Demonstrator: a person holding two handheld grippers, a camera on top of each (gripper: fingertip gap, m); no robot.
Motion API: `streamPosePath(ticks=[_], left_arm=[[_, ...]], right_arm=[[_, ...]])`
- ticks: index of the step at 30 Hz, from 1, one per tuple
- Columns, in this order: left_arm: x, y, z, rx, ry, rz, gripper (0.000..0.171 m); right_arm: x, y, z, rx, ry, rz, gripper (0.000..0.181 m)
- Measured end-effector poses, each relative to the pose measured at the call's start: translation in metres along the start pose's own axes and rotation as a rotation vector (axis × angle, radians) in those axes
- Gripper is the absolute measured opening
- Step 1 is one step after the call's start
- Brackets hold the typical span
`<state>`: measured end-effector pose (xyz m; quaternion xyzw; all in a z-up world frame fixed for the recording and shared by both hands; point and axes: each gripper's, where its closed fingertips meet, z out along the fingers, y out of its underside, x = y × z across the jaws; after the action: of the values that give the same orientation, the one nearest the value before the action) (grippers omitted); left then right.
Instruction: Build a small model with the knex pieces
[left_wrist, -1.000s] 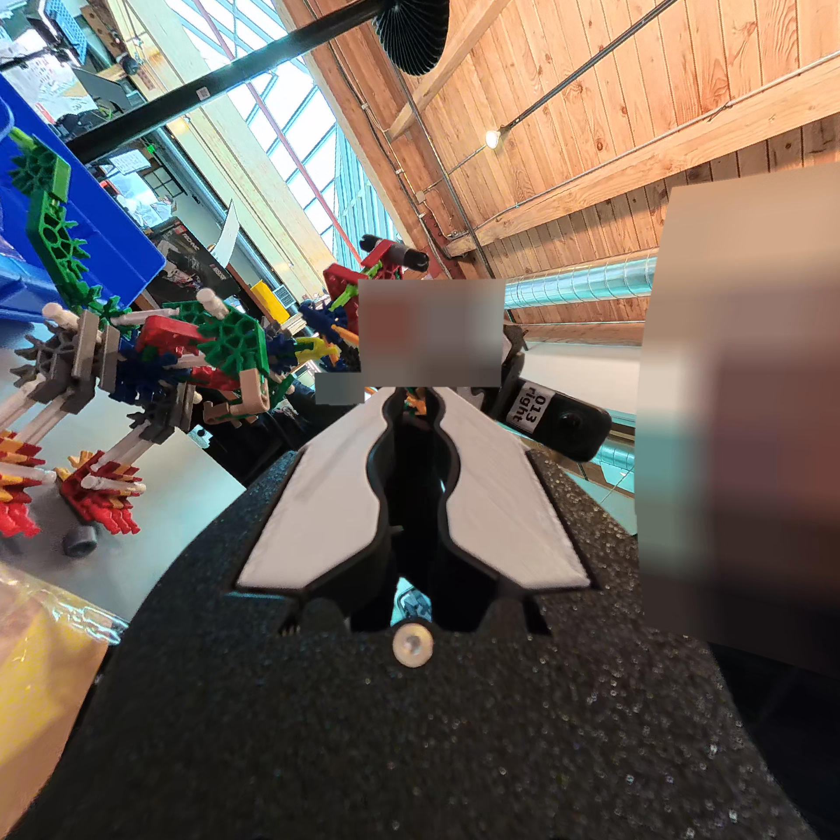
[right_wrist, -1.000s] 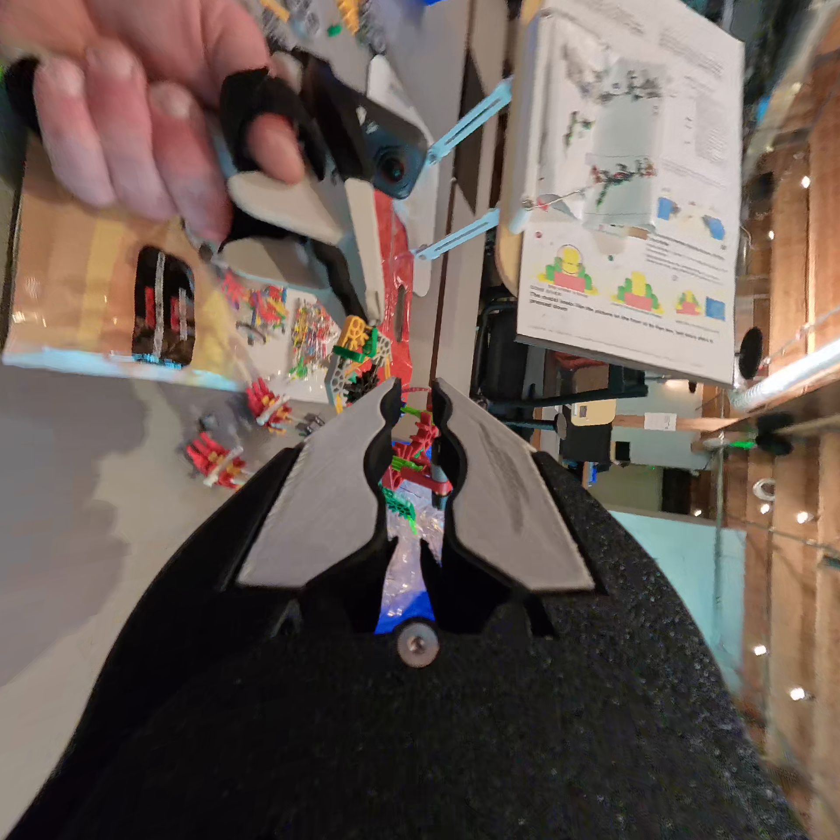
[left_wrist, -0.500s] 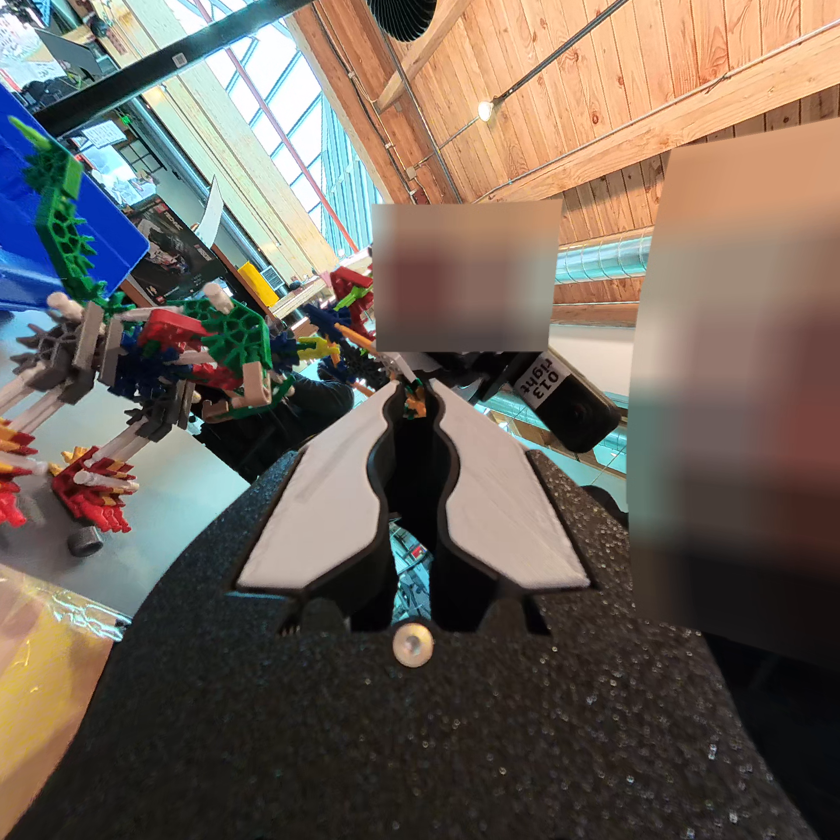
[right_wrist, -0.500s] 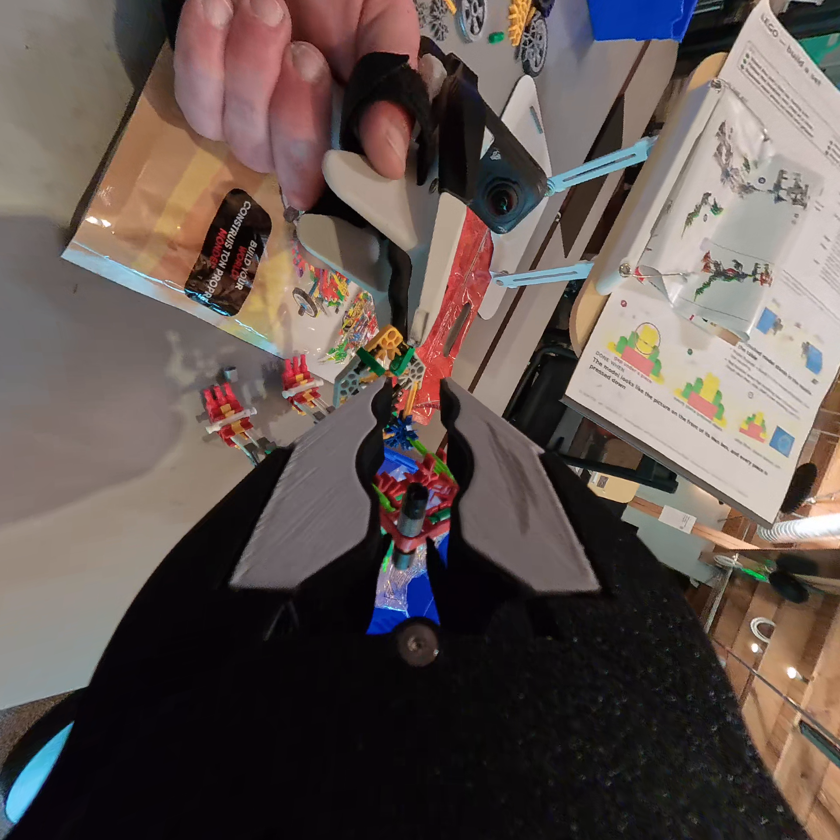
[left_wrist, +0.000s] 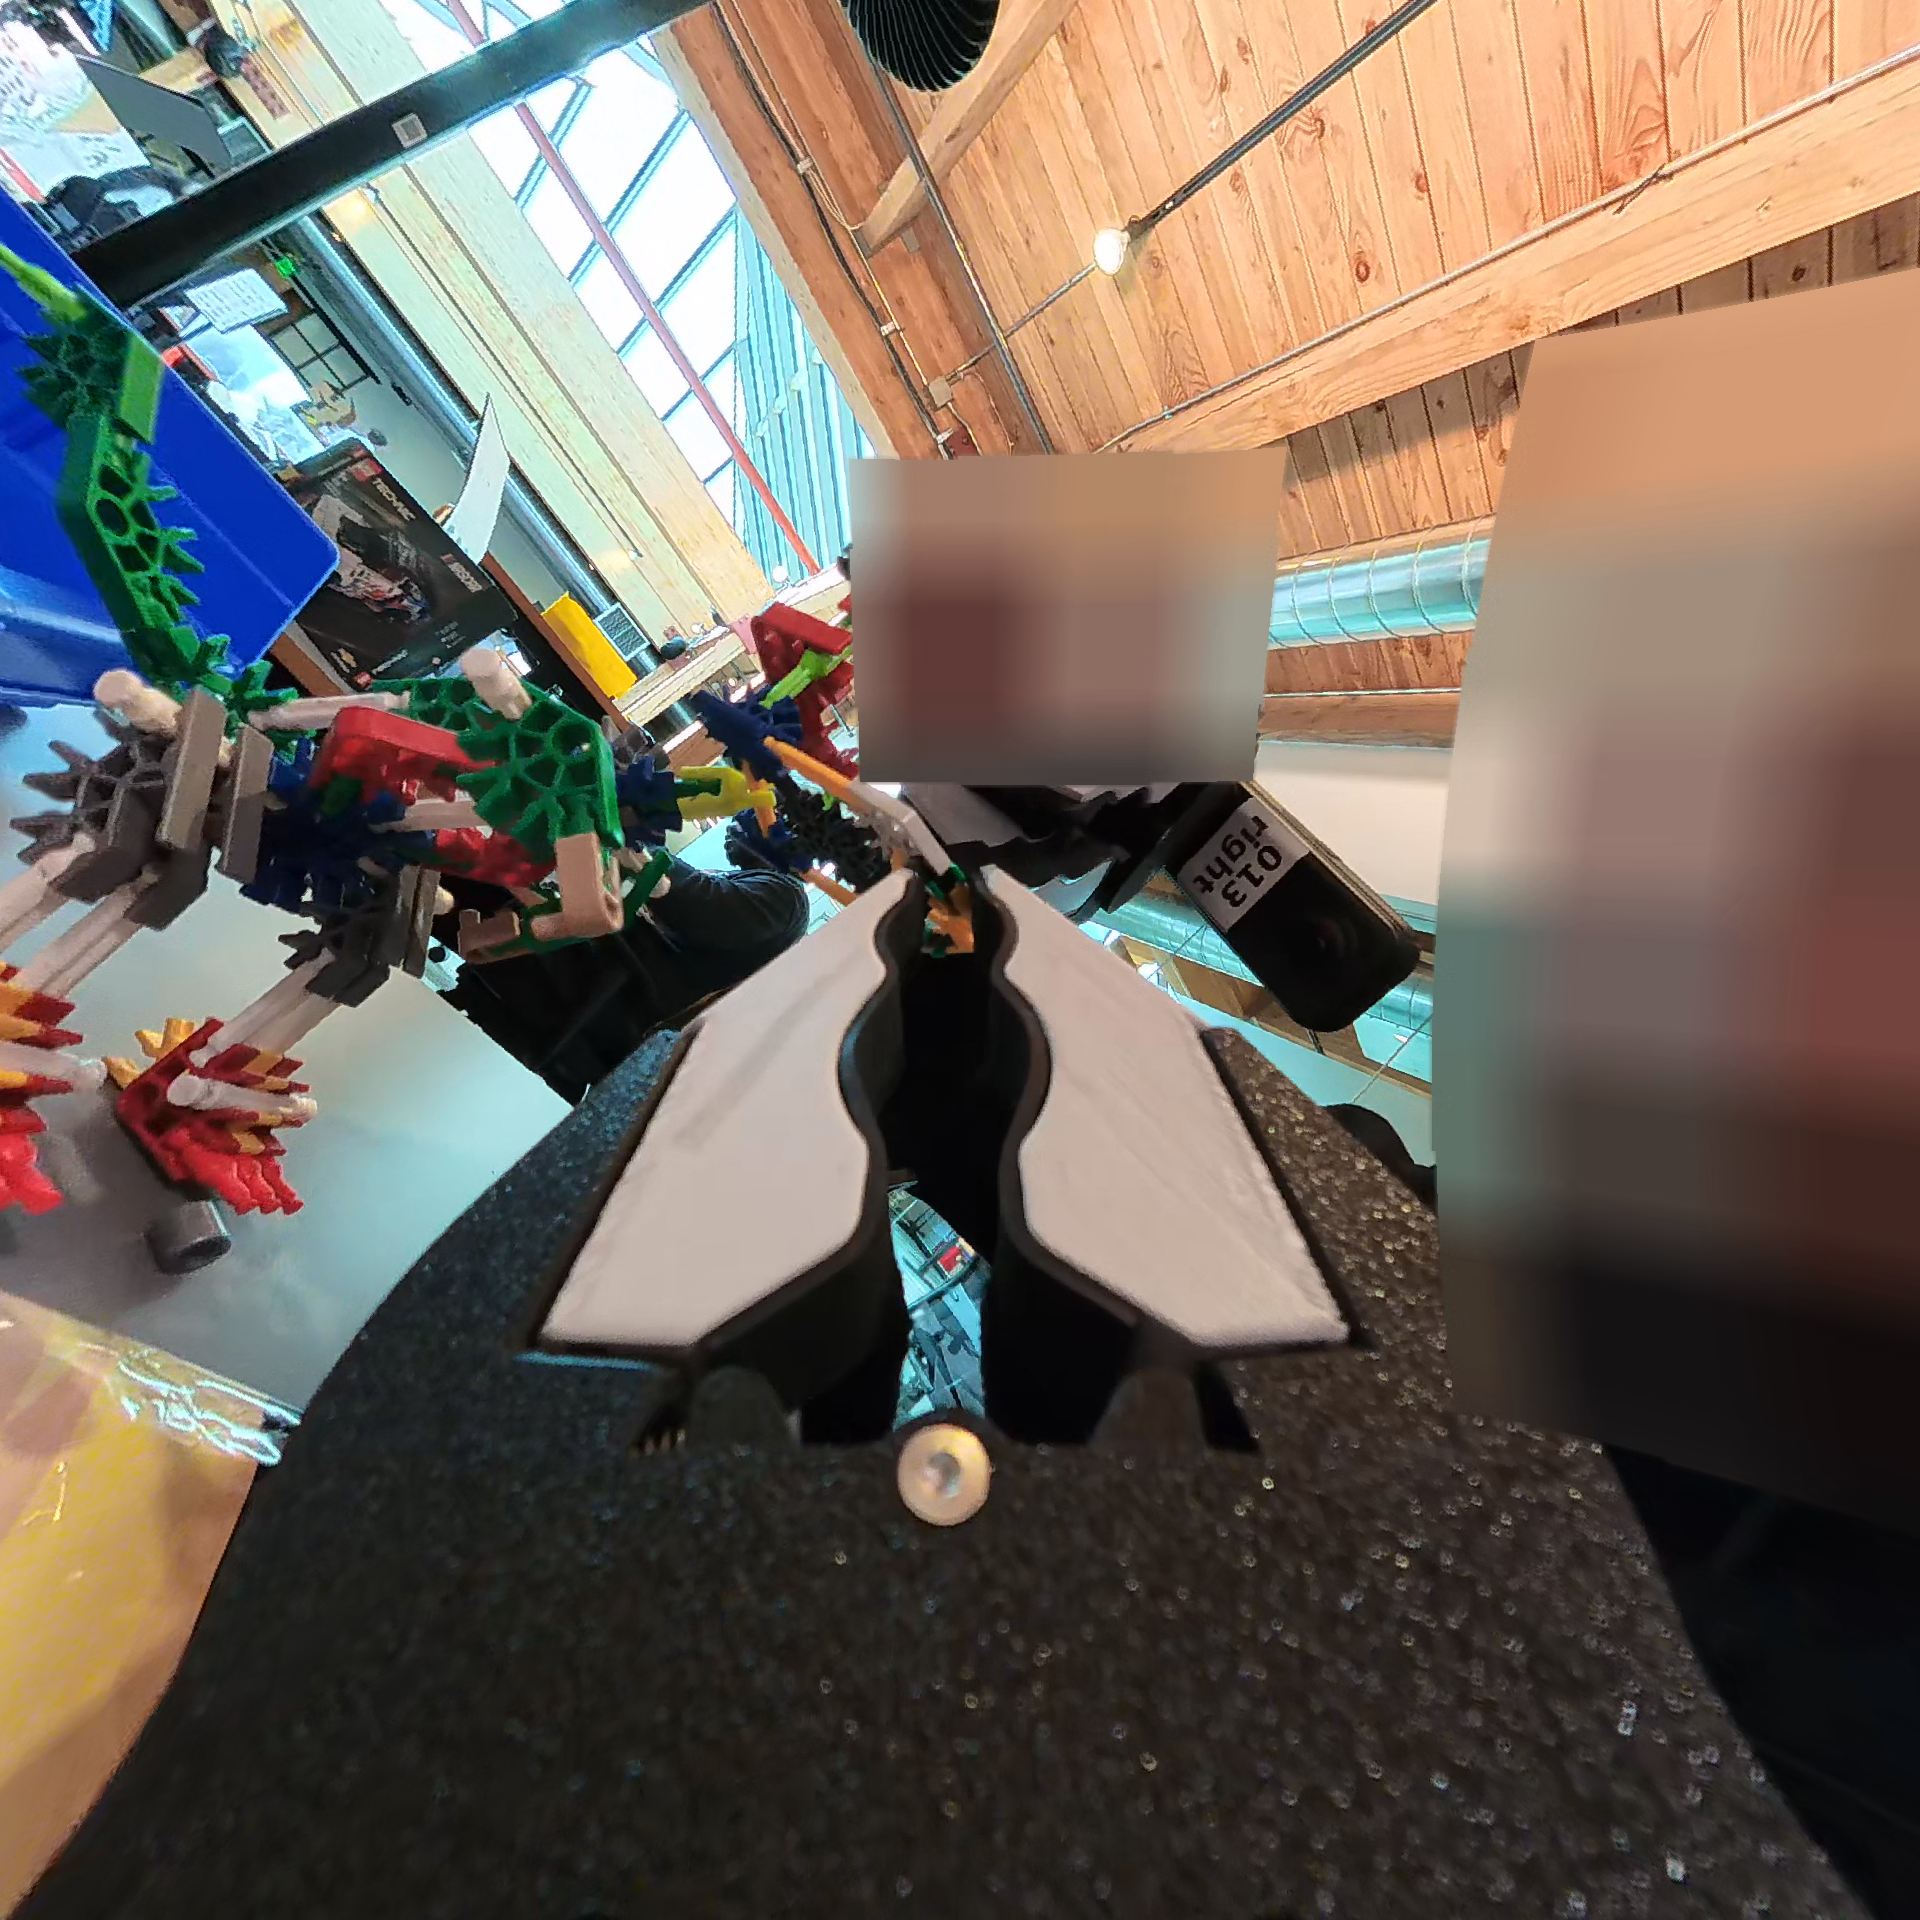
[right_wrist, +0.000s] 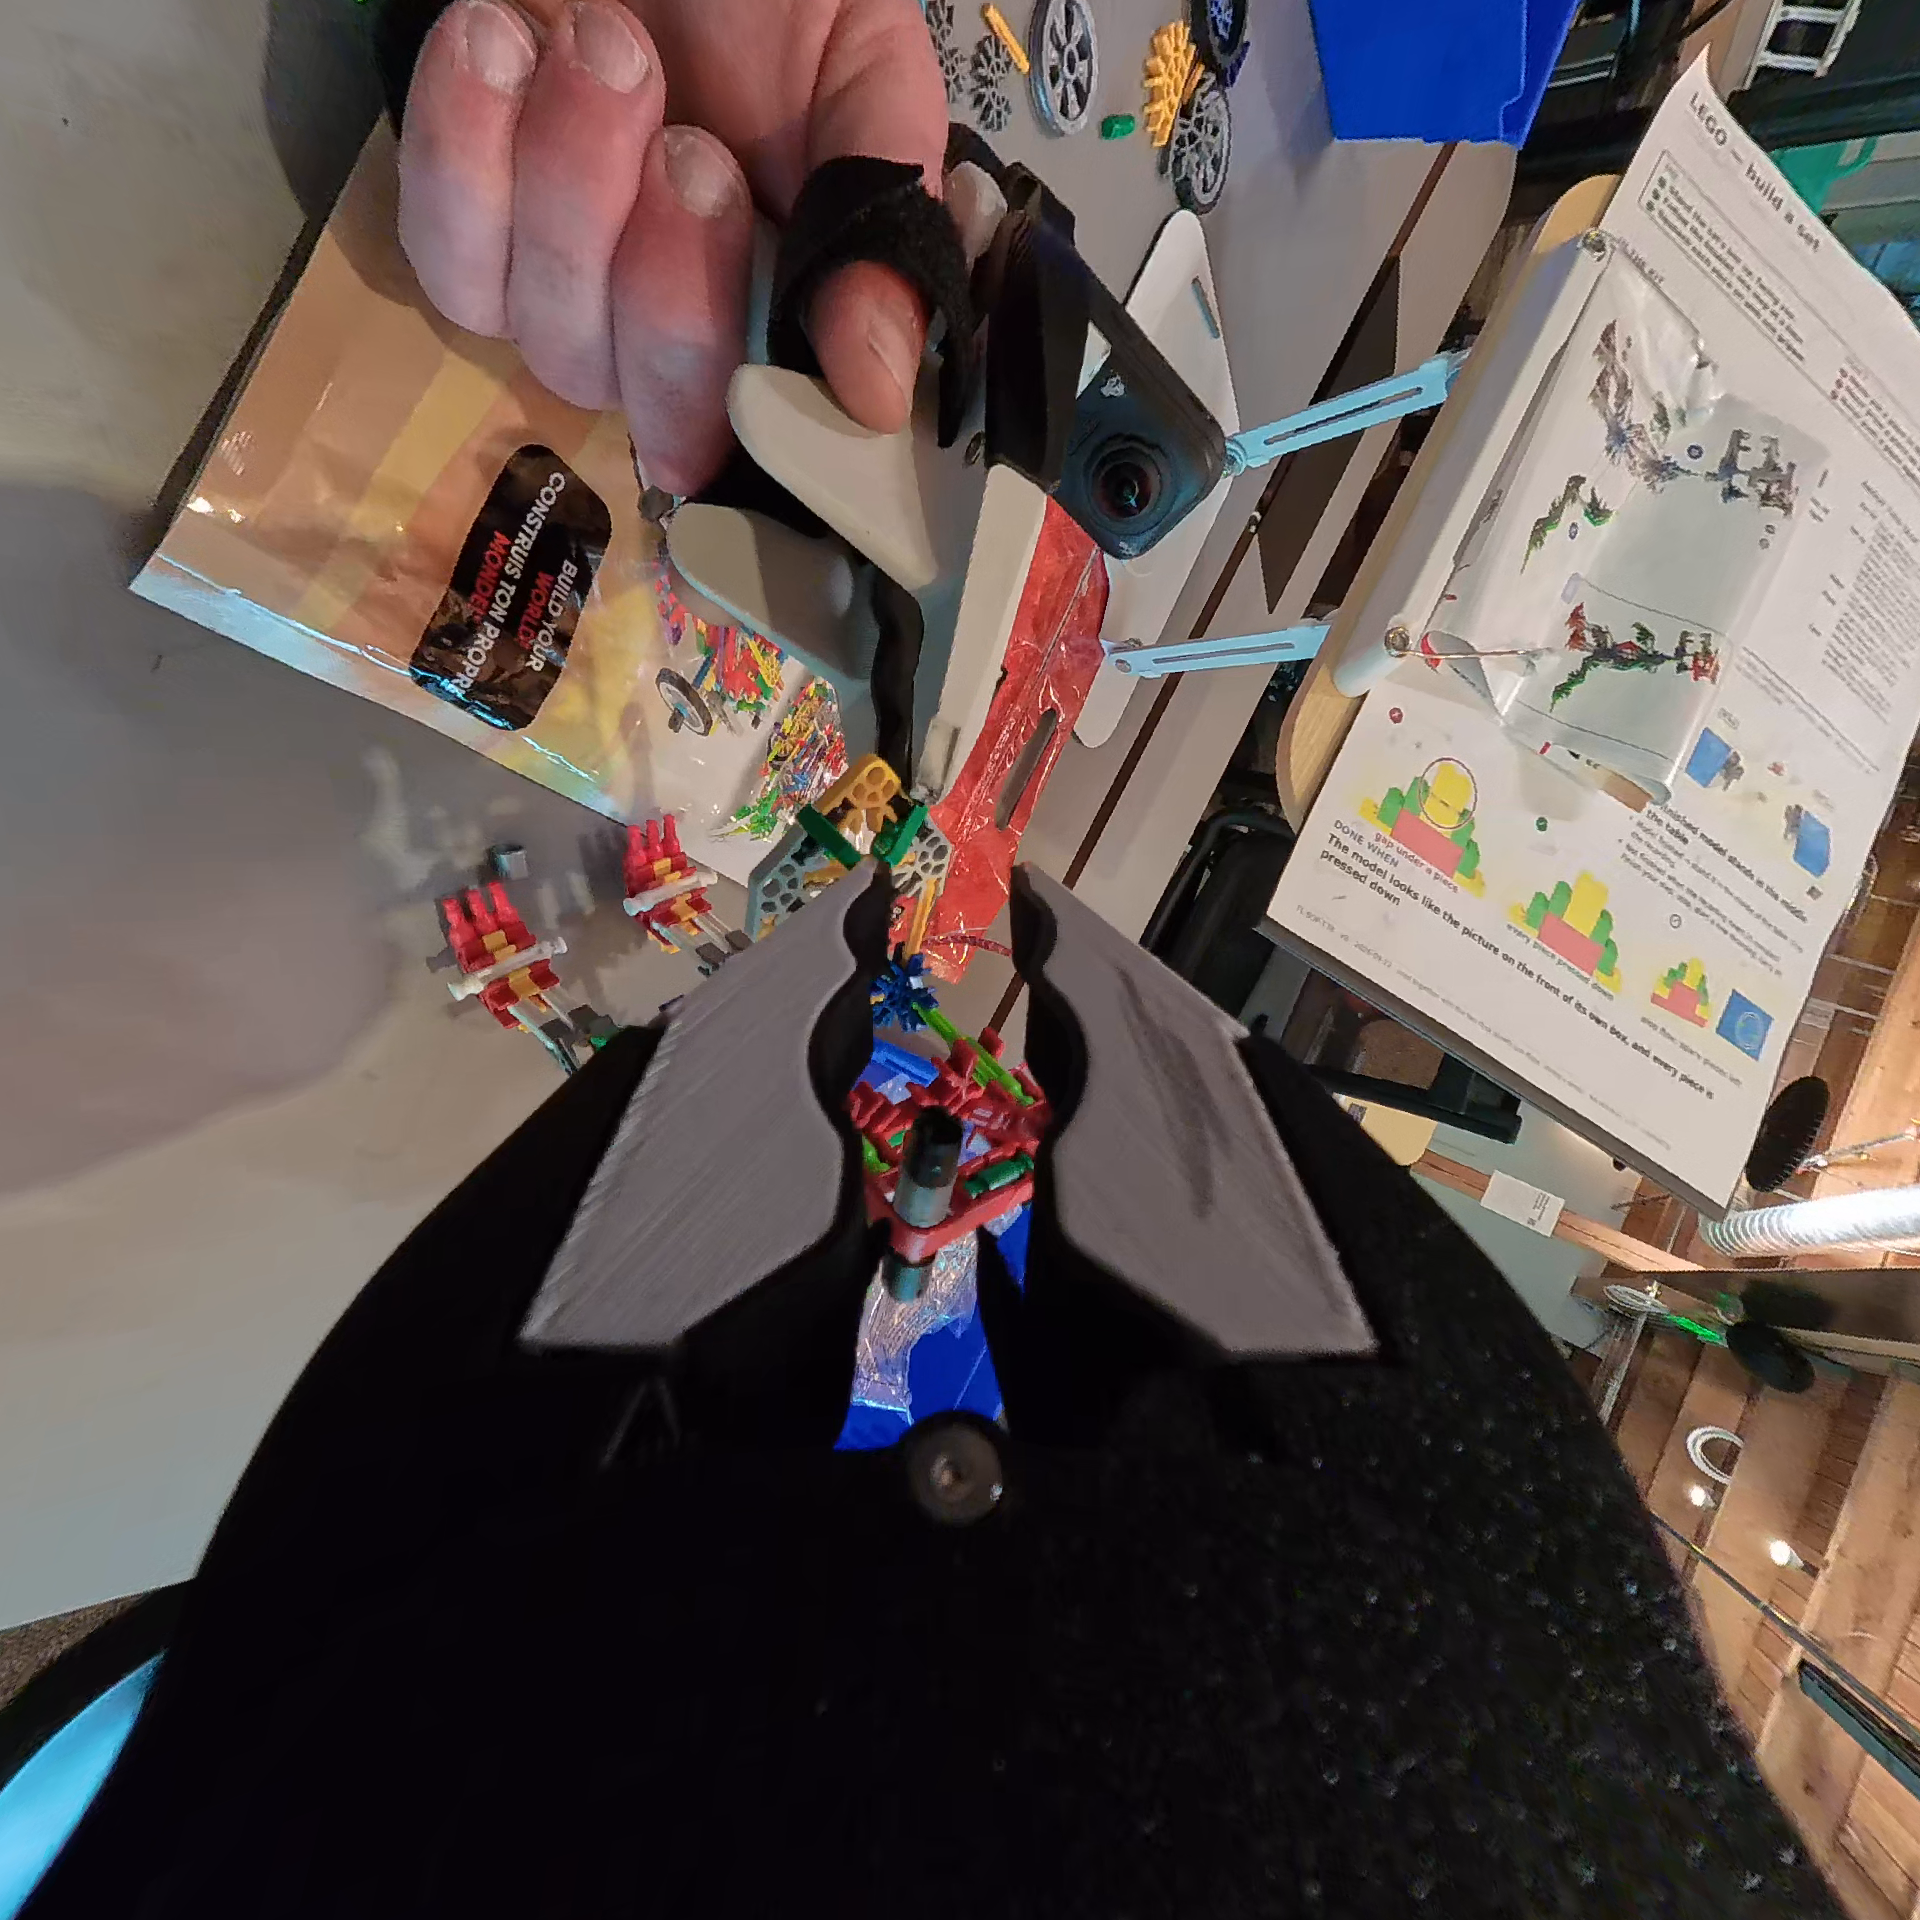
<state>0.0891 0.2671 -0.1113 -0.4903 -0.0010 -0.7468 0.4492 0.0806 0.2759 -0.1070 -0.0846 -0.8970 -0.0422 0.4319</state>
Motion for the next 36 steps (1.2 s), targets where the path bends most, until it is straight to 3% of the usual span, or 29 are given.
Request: streamPosePath(ticks=[1, 23, 25, 27, 32, 36], left_arm=[[0.000, 0.000, 0.000, 0.000, 0.000, 0.001, 0.004], [-0.002, -0.009, -0.006, 0.038, 0.005, -0.024, 0.005], [-0.006, -0.006, -0.005, 0.020, -0.013, -0.025, 0.005], [-0.008, 0.010, 0.003, -0.047, -0.022, -0.016, 0.005], [-0.008, -0.014, -0.010, 0.042, -0.037, 0.012, 0.005], [-0.010, -0.004, -0.004, -0.001, -0.039, 0.018, 0.004]], right_arm=[[0.000, -0.001, 0.000, 0.005, 0.003, 0.000, 0.021], [0.004, 0.000, 0.007, 0.033, 0.125, 0.034, 0.020], [0.009, -0.003, 0.005, 0.055, 0.173, 0.042, 0.004], [0.013, -0.007, 0.005, 0.072, 0.182, 0.054, 0.004], [0.004, 0.004, 0.003, 0.049, 0.100, 0.147, 0.016], [0.002, 0.012, 0.001, 0.005, 0.036, 0.131, 0.024]])
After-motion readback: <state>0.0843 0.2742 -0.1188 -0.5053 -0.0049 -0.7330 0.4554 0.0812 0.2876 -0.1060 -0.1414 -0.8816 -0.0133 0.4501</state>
